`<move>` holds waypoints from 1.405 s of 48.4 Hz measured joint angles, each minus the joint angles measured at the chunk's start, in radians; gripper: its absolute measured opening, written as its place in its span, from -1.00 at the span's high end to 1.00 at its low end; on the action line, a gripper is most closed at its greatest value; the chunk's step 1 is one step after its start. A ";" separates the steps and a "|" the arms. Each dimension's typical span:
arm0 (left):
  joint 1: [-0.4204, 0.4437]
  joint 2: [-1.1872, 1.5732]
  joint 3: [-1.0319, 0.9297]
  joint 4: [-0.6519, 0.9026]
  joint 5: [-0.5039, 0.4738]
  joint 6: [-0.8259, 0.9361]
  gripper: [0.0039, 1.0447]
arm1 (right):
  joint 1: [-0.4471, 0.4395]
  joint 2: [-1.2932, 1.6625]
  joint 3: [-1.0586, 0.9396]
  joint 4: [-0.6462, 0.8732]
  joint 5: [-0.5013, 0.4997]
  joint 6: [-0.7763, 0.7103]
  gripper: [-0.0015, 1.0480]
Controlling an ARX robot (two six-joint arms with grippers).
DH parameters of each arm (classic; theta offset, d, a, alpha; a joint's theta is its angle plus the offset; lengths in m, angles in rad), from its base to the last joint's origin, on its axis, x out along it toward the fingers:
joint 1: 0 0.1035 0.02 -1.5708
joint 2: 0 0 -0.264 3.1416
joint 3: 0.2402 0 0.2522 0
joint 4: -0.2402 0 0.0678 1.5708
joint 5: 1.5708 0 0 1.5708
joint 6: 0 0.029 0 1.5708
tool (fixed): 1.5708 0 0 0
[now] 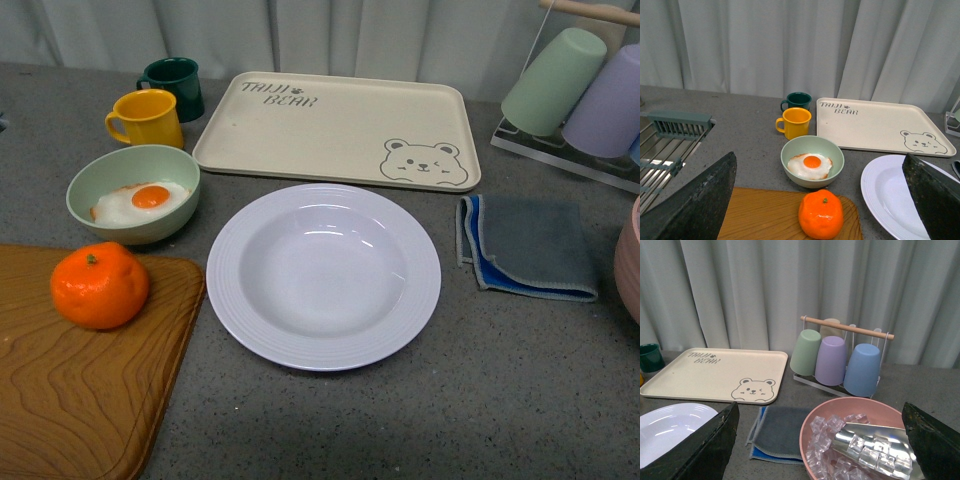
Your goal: Place orange and plate with both arms
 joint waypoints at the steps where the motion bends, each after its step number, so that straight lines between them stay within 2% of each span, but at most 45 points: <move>1: 0.000 0.000 0.000 0.000 0.000 0.000 -0.88 | 0.000 0.000 0.000 0.000 0.000 0.000 -0.82; 10: 0.000 0.000 0.000 0.000 -0.001 0.000 -0.88 | 0.000 0.000 0.000 0.000 0.000 0.000 -0.82; 11: -0.015 0.014 0.007 -0.021 -0.039 -0.008 -0.88 | 0.000 0.000 0.000 0.000 0.000 0.000 -0.82; 12: -0.035 0.045 0.026 -0.089 -0.124 -0.017 -0.88 | 0.000 0.000 0.000 0.000 0.000 0.000 -0.82; 14: -0.048 0.116 0.048 -0.148 -0.198 -0.025 -0.88 | 0.000 0.000 0.000 0.000 0.000 0.000 -0.82; 15: -0.048 0.155 0.050 -0.156 -0.204 -0.031 -0.88 | 0.000 0.000 0.000 0.000 0.000 0.000 -0.82; 24: -0.055 0.434 0.110 -0.032 -0.164 -0.063 -0.88 | 0.000 0.000 0.000 0.000 0.000 0.000 -0.82; 31: -0.106 0.785 0.174 0.146 -0.123 -0.130 -0.88 | 0.000 0.000 0.000 0.000 0.000 0.000 -0.82; 37: -0.112 1.014 0.241 0.218 -0.096 -0.161 -0.88 | 0.000 0.000 0.000 0.000 0.000 0.000 -0.82; 49: -0.147 1.351 0.349 0.238 -0.035 -0.193 -0.88 | 0.000 0.000 0.000 0.000 0.000 0.000 -0.82; 68: -0.135 1.618 0.512 0.250 0.011 -0.182 -0.88 | 0.000 0.000 0.000 0.000 0.000 0.000 -0.82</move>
